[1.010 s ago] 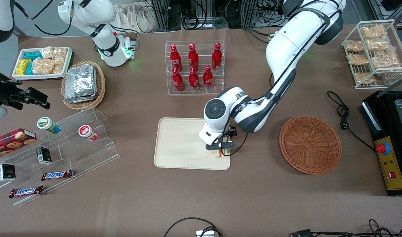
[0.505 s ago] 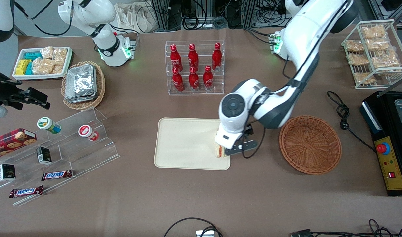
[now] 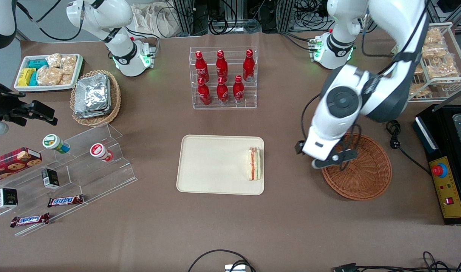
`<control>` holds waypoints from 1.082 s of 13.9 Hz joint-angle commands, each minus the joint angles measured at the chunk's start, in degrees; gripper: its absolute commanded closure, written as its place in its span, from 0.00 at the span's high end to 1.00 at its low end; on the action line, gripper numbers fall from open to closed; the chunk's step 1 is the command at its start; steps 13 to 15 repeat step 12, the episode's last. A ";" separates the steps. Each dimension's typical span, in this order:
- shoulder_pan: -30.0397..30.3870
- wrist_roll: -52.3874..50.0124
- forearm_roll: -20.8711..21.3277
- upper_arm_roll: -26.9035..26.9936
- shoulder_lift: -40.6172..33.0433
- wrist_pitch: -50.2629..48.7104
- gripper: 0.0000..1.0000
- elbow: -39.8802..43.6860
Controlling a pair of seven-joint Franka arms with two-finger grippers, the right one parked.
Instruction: Place sandwich from basket to tray
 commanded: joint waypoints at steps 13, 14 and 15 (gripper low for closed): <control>3.95 26.51 -11.22 13.02 -13.53 -14.36 1.00 2.95; 3.95 26.51 -11.22 13.02 -13.53 -14.36 1.00 2.95; 3.95 26.51 -11.22 13.02 -13.53 -14.36 1.00 2.95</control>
